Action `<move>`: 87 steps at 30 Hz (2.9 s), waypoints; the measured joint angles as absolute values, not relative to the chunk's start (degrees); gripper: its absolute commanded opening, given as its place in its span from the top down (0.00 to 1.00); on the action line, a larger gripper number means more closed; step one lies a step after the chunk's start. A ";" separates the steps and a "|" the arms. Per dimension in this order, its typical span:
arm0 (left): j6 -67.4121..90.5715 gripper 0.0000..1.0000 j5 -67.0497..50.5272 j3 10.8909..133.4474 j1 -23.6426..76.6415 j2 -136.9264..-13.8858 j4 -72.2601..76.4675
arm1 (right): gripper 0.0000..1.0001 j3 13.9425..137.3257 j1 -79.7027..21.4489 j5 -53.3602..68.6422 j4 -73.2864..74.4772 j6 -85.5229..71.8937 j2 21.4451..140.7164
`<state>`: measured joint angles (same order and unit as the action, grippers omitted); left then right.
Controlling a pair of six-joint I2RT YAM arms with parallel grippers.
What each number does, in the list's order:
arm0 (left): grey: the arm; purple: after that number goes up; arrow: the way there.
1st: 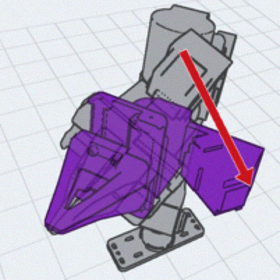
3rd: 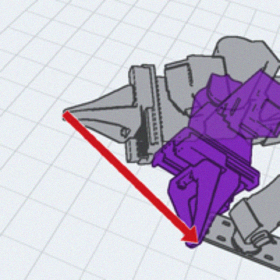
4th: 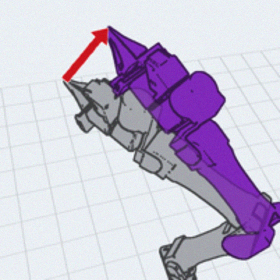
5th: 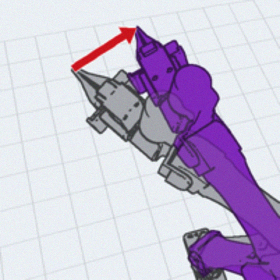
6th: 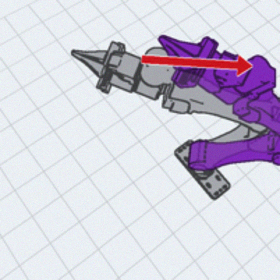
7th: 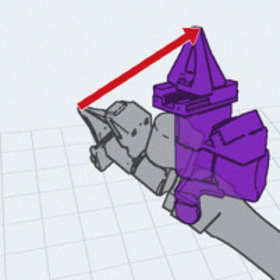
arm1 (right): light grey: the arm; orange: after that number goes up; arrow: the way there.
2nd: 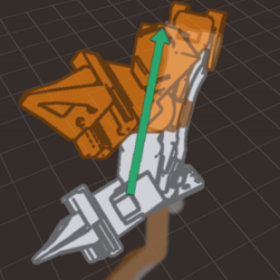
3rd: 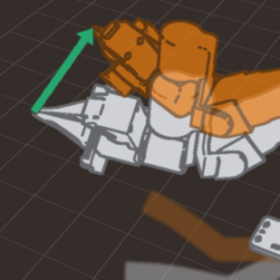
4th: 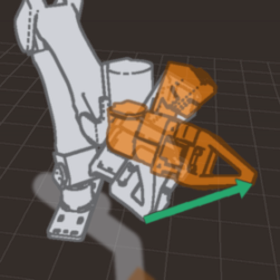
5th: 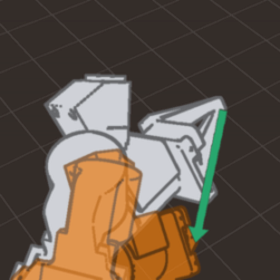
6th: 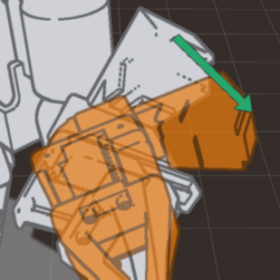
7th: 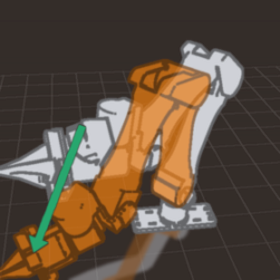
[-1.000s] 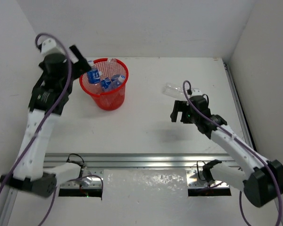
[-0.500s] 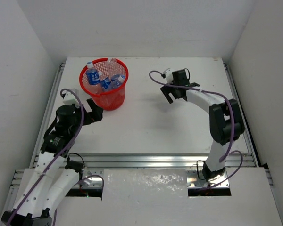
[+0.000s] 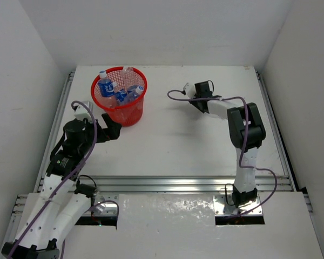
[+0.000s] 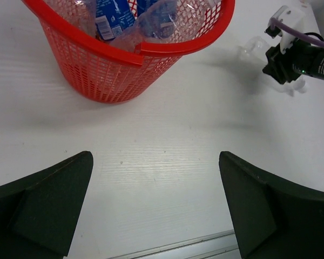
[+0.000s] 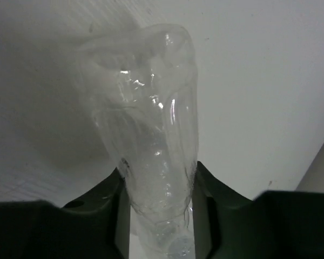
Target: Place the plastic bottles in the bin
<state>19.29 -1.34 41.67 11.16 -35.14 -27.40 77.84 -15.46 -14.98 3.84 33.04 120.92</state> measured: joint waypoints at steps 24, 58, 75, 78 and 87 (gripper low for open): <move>34.17 0.03 -35.35 36.53 33.47 -45.15 8.36 | 1.00 28.84 -34.02 57.49 -59.64 -59.46 75.31; 23.53 1.00 41.36 90.35 16.10 -80.60 -28.34 | 0.01 15.92 -31.94 22.52 -1.78 -31.97 27.05; 22.57 0.01 42.19 82.78 20.49 -83.13 -28.80 | 0.01 13.56 -31.94 25.93 0.60 -30.37 25.74; 22.52 0.00 41.12 82.83 22.33 -79.90 -29.93 | 0.01 13.96 -31.94 23.90 2.81 -29.95 25.04; 22.61 0.00 38.37 76.93 22.85 -58.52 -34.65 | 0.01 29.69 -31.97 3.16 23.29 -27.75 26.30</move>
